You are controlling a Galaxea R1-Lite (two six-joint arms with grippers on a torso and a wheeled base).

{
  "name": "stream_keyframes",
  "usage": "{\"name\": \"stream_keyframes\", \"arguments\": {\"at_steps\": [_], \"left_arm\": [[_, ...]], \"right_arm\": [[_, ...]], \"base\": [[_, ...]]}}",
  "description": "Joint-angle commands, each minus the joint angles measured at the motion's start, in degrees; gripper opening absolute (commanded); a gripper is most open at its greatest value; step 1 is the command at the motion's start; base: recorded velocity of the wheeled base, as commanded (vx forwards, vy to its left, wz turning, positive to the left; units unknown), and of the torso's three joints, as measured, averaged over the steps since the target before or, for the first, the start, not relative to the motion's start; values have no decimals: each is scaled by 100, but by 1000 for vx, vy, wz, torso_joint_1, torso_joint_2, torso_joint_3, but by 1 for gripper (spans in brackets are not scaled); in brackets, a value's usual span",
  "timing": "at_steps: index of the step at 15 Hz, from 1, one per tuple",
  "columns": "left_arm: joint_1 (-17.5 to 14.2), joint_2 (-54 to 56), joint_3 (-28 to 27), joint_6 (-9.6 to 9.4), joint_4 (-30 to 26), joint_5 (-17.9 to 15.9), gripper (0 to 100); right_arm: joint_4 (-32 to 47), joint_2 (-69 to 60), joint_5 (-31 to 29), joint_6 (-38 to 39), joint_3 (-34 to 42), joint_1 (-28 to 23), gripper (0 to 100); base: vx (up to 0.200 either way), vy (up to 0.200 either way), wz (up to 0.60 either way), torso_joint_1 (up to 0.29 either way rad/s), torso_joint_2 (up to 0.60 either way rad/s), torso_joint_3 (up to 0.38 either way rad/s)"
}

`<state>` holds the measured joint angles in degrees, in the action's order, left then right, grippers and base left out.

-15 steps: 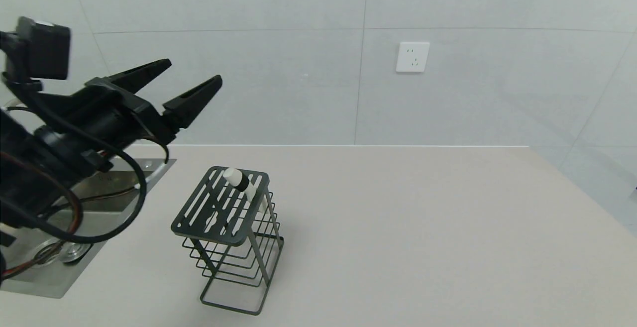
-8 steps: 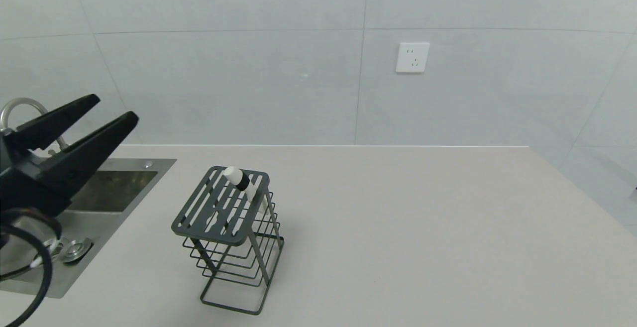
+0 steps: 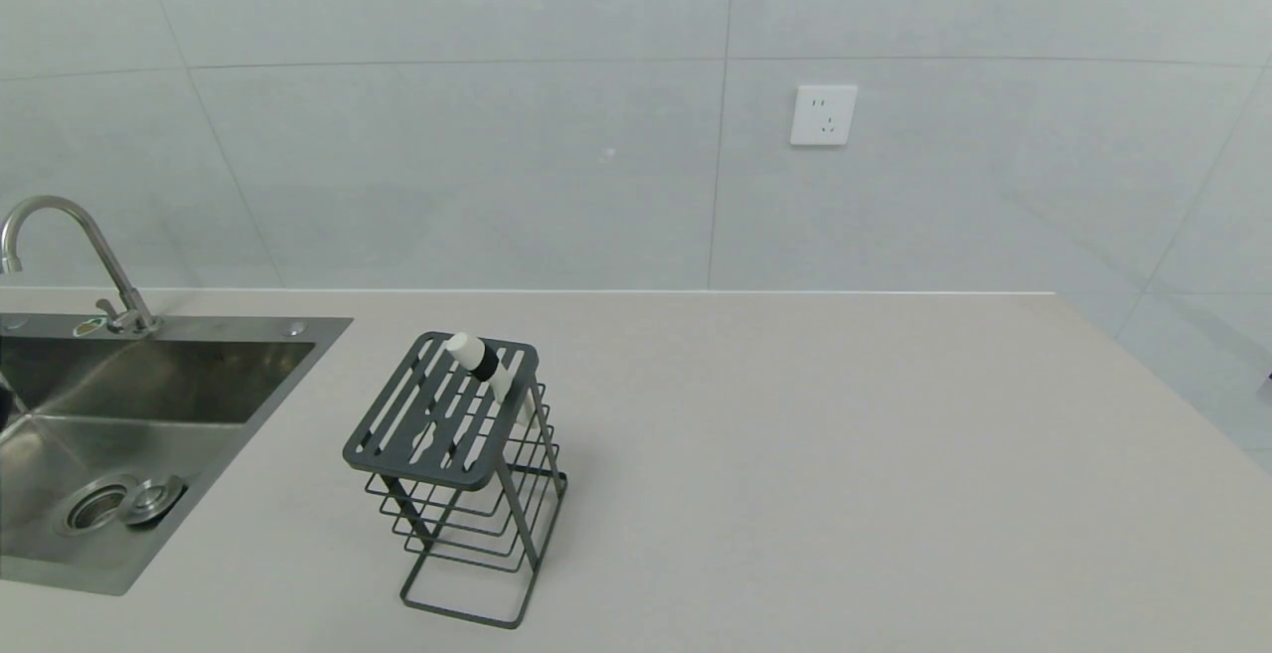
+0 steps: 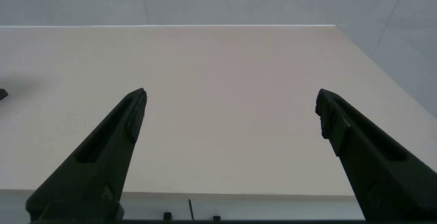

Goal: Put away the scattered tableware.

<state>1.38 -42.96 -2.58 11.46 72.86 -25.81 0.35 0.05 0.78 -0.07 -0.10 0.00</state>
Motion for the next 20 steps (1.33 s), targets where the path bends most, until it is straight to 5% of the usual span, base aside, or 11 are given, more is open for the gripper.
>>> {"name": "stream_keyframes", "arguments": {"at_steps": [1, 2, 3, 6, 8, 9, 11, 12, 15, 16, 20], "left_arm": [[-445, 1149, 258, -12, -510, -12, 100], [-445, 1440, 258, -3, -791, -38, 100], [-428, 2345, 258, 5, -1828, -100, 100], [-428, 3857, 144, -12, -3736, -241, 100], [-366, 3909, 258, -364, -4061, -284, 100], [-366, 3909, 258, -663, -4483, -161, 100], [-366, 3909, 258, -2148, -5643, 911, 100], [-366, 3909, 258, -2420, -5942, 1210, 100], [-322, 3944, 250, -2535, -7040, 1262, 100], [-67, 4103, 250, -2570, -7014, 1227, 100], [-129, 4296, 258, -2499, -6952, 1333, 100]], "right_arm": [[0, 4, 1, -1, 1, 0, 100], [0, 4, 1, -1, 1, 0, 100], [0, 4, 1, -1, 1, 0, 100], [0, 13, 1, -1, 1, 0, 100], [0, 4, 1, -1, 1, 0, 100], [0, 4, 1, -1, 1, 0, 100], [0, 4, 1, -1, 1, 0, 100], [0, 4, 1, -1, 1, 0, 100], [0, 4, 1, -1, 1, 0, 100], [0, 4, 1, -1, 1, 0, 100], [0, 4, 1, -1, 1, 0, 100]], "base": [[0, 0, 0, 0, 0, 0], [0, 0, 0, 0, 0, 0], [0, 0, 0, 0, 0, 0], [0, 0, 0, 0, 0, 0], [0, 0, 0, 0, 0, 0], [0, 0, 0, 0, 0, 0], [0, 0, 0, 0, 0, 0], [0, 0, 0, 0, 0, 0], [0, 0, 0, 0, 0, 0], [0, 0, 0, 0, 0, 0], [0, 0, 0, 0, 0, 0]]}}
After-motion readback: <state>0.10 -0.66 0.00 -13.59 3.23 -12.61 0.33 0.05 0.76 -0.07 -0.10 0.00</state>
